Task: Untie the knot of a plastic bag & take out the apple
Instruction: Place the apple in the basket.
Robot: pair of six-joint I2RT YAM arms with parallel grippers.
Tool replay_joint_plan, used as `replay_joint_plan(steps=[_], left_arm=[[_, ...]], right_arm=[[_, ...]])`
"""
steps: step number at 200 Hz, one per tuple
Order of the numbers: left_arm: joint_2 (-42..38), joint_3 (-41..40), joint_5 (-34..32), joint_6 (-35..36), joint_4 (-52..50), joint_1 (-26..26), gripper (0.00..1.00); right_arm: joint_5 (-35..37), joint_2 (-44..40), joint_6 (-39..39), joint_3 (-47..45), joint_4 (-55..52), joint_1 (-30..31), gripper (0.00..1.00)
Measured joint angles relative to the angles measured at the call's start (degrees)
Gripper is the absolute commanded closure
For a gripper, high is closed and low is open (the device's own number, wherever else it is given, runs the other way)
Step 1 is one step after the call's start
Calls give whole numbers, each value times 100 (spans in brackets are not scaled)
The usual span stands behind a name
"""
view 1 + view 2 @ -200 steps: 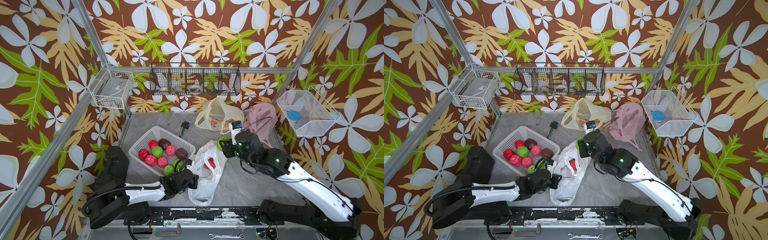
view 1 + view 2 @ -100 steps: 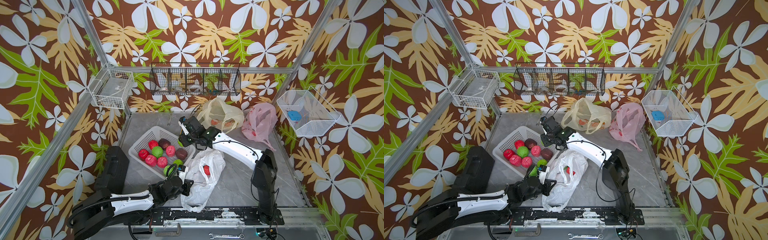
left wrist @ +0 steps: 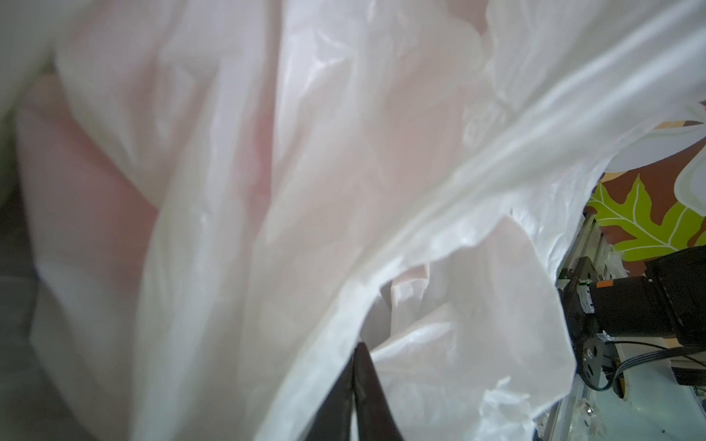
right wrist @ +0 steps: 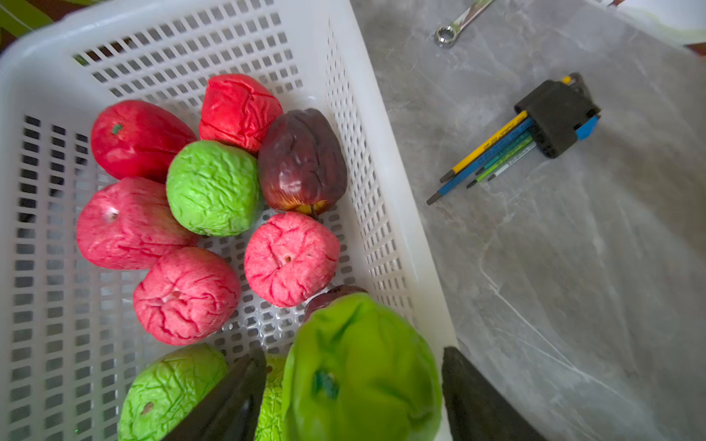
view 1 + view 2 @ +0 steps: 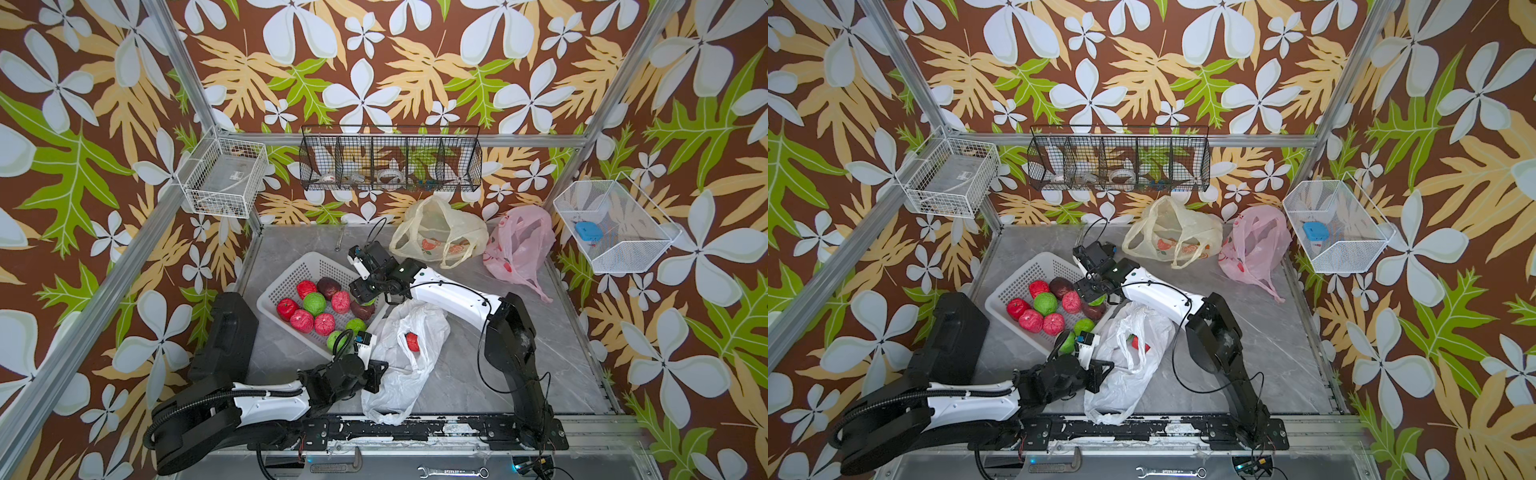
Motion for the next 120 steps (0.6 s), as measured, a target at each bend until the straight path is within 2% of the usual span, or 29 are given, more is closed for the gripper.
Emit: replay_joint_plan(steps=[42, 77, 97, 120], left_arm=[[339, 76, 203, 0, 308, 0, 100], [417, 105, 289, 7, 428, 0, 100], [442, 103, 339, 2, 468, 0, 100], [466, 94, 372, 22, 483, 0, 100]], right_arm=[[140, -470, -9, -175, 22, 0, 29], [79, -699, 168, -728, 20, -2, 47], [-22, -566, 210, -907, -129, -2, 51], [-179, -33, 221, -542, -291, 2, 55]])
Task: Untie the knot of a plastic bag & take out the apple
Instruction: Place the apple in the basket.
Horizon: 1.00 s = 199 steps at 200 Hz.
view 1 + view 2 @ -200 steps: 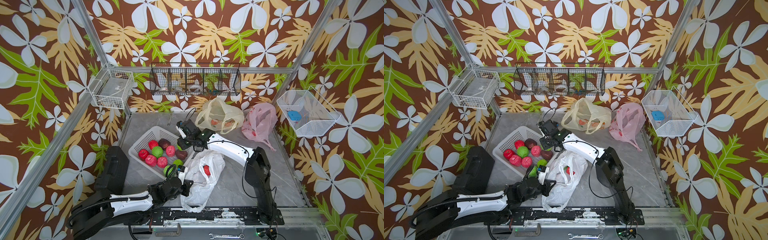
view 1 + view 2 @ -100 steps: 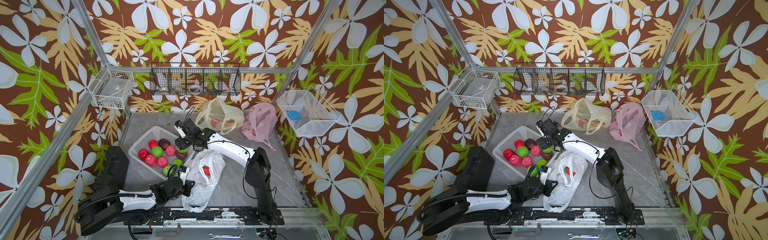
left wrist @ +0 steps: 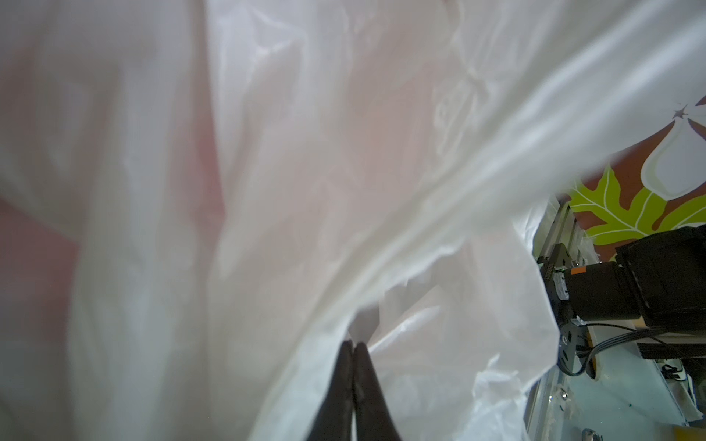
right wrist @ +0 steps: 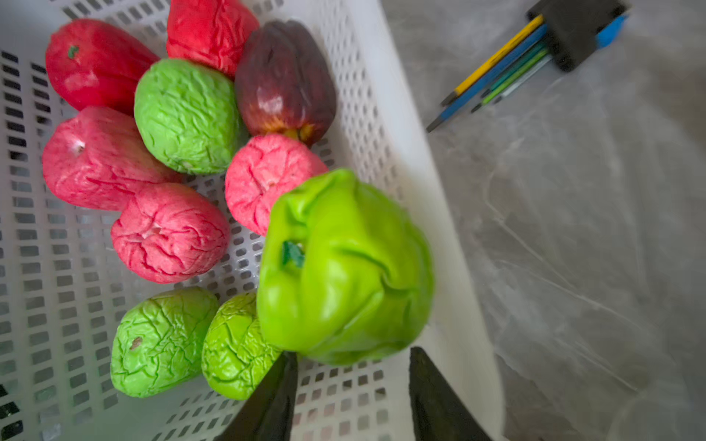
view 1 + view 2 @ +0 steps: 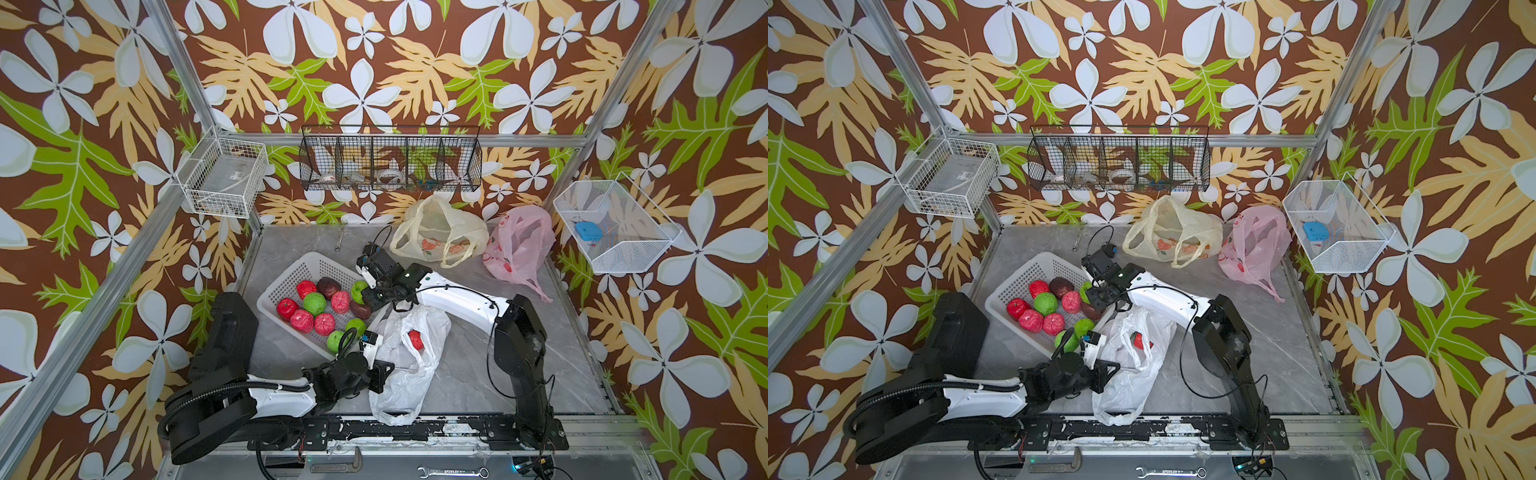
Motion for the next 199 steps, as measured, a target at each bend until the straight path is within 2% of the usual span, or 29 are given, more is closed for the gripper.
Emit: replay_joint_plan(steps=[41, 77, 104, 132, 174, 199], left_arm=[[-72, 0, 4, 17, 13, 0, 100], [-138, -13, -2, 17, 11, 0, 100], [-103, -4, -22, 17, 11, 0, 100], [98, 127, -17, 26, 13, 0, 100], [501, 254, 31, 37, 162, 0, 100], [669, 411, 118, 20, 177, 0, 100]], right_arm=[[-232, 944, -186, 1091, -129, 2, 54], [-144, 1156, -372, 1639, -90, 2, 49], [-90, 787, -385, 1377, 149, 2, 44], [-96, 157, -382, 859, 776, -13, 48], [-96, 420, -313, 1801, 640, -50, 48], [68, -332, -181, 835, 522, -48, 49]])
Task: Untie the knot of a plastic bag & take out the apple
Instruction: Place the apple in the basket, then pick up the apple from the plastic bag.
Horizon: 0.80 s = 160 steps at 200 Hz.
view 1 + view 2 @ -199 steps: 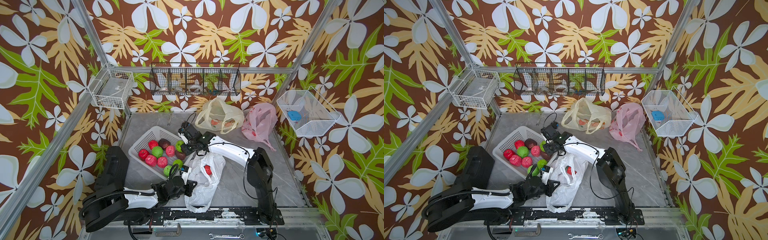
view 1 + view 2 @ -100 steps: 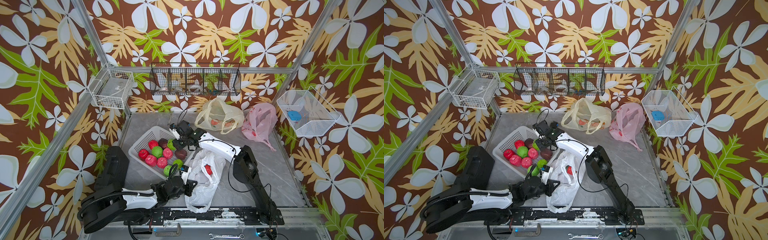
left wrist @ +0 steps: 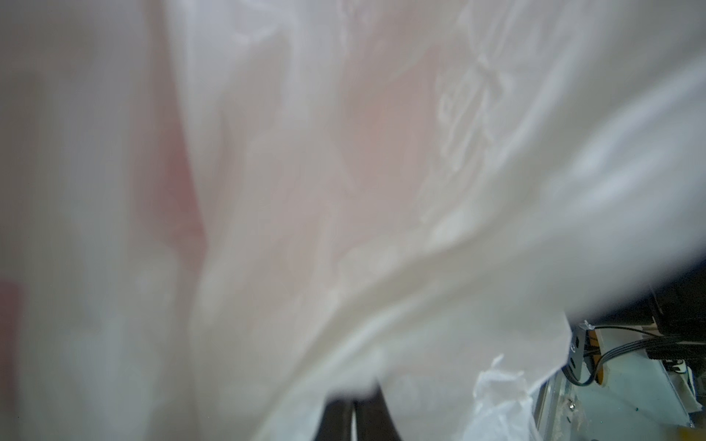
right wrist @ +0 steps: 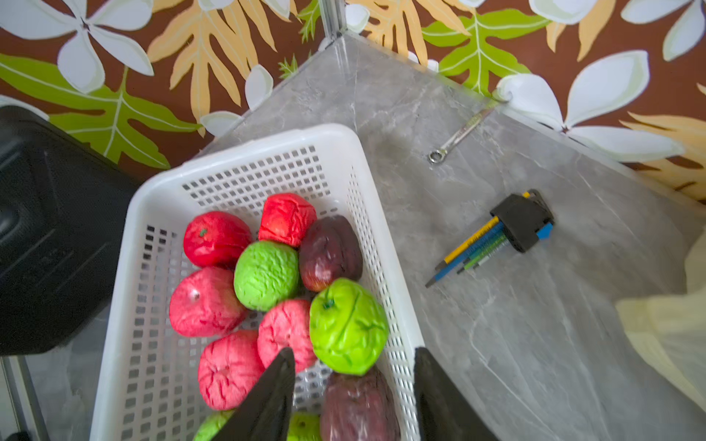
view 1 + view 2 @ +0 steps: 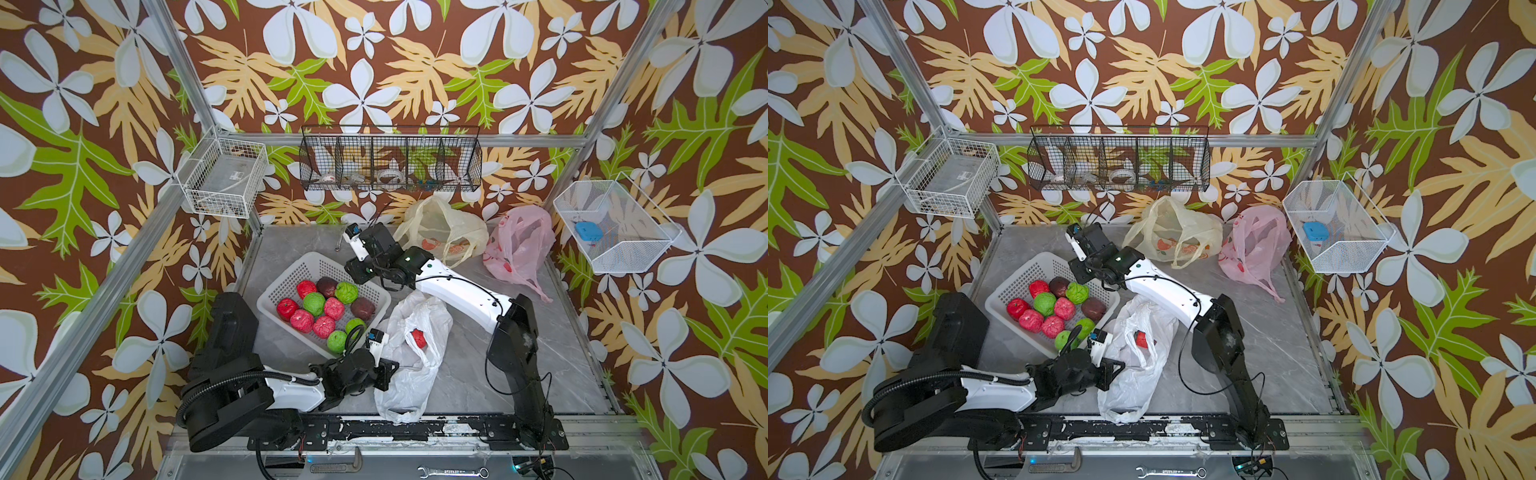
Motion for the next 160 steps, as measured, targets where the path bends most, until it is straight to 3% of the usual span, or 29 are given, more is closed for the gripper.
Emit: replay_joint_plan(steps=[57, 92, 109, 129, 160], left_arm=[[372, 533, 144, -15, 42, 0, 100], [501, 813, 162, -127, -157, 0, 100], [527, 1001, 160, -149, -334, 0, 100], [505, 1128, 120, -173, -538, 0, 100], [415, 1220, 7, -166, -852, 0, 100]], right_arm=[[994, -3956, 979, -3919, 173, -7, 50], [1705, -6155, 1867, -5722, -83, -107, 54], [1829, -6673, 2302, -6432, -308, -157, 59], [1342, -6985, 2820, -7318, -289, -90, 68], [933, -6861, 3467, -7899, 363, 647, 80]])
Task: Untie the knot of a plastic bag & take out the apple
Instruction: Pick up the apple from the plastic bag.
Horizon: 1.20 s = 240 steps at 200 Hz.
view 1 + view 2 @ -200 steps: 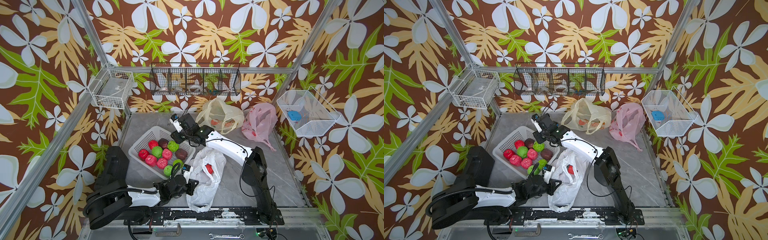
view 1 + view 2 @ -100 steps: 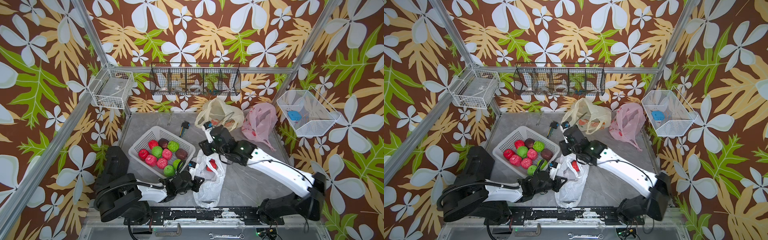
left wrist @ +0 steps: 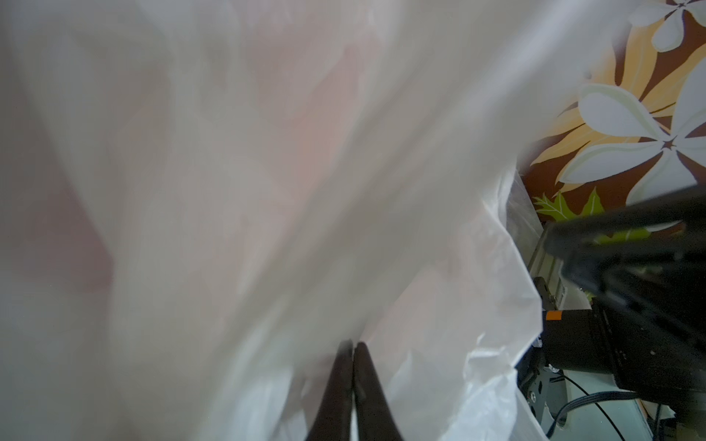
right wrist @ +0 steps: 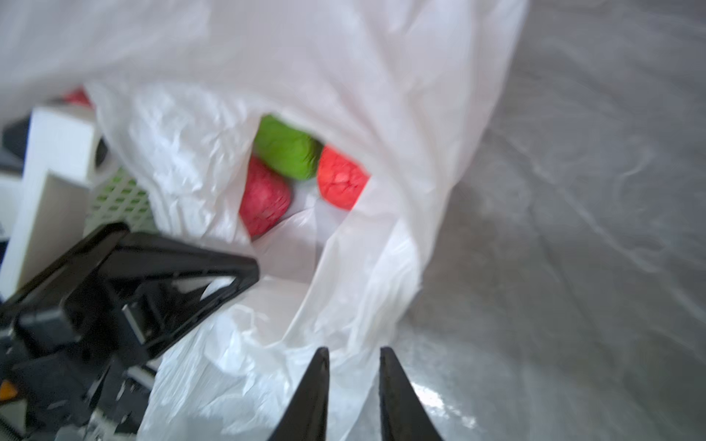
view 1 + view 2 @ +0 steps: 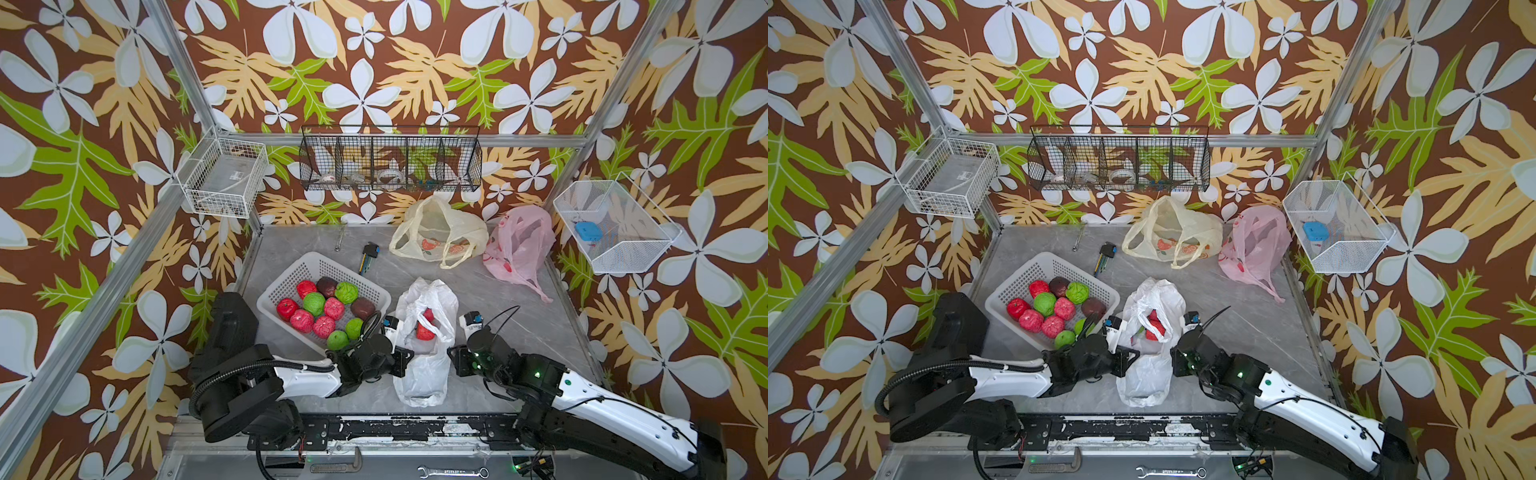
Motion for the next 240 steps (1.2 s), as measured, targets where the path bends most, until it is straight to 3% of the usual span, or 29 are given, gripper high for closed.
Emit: replay_joint_plan(steps=[53, 83, 139, 240], left_arm=[[208, 118, -393, 72, -396, -267, 100], [358, 103, -625, 76, -492, -459, 100], [343, 20, -835, 7, -501, -702, 100], [299, 20, -942, -4, -496, -732, 100]], right_arm=[[55, 1495, -127, 866, 920, 260, 87], [155, 2103, -221, 651, 1384, -133, 89], [461, 2653, -350, 732, 2118, -452, 83], [240, 2935, -184, 1019, 2299, -192, 90]])
